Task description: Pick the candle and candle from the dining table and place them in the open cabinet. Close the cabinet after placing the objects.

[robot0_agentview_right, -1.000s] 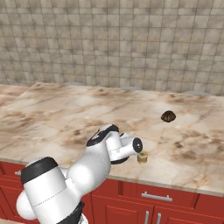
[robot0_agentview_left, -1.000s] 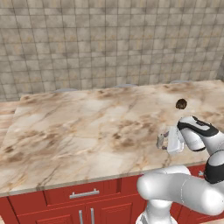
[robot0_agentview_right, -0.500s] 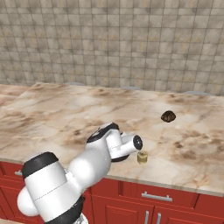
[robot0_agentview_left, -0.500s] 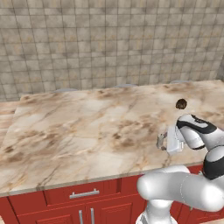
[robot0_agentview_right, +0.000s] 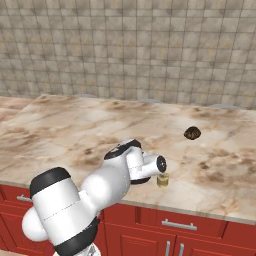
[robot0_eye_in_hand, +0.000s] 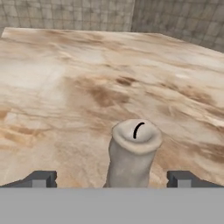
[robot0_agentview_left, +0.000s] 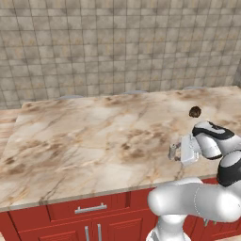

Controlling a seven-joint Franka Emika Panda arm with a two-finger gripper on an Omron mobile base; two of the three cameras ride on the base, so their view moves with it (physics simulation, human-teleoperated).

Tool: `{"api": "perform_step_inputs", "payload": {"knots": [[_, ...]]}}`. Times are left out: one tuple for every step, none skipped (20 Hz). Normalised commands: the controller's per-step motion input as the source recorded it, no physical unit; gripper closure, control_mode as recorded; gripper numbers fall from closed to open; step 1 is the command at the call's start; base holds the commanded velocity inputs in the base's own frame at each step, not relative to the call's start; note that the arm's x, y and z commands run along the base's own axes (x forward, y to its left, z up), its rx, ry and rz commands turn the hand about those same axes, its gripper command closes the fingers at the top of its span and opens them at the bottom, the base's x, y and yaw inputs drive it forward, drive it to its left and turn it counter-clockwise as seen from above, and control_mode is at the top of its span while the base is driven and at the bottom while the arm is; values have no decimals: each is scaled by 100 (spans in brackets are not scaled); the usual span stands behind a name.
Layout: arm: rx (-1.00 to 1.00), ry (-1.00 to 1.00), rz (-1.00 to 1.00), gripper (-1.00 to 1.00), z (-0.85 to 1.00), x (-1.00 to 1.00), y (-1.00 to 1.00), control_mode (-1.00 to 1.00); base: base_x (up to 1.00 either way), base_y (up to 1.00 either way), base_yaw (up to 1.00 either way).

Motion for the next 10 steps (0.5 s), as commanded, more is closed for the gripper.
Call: {"api": "perform_step_inputs", "payload": {"knots": [[3,0,0,-100,0,11,5,-100,0,0,0],[3,1,0,-100,0,11,12,-100,0,0,0],[2,1,0,-100,0,12,18,-100,0,0,0],[2,1,0,-100,0,16,20,-100,0,0,0],[2,0,0,-100,0,12,16,-100,0,0,0],[1,0,0,-100,0,14,12,-100,0,0,0],[1,0,0,-100,0,15,9,-100,0,0,0],[0,0,0,-100,0,10,2,-100,0,0,0],[0,0,0,-100,0,9,0,-100,0,0,0],[0,0,0,-100,0,10,0,-100,0,0,0]]}}
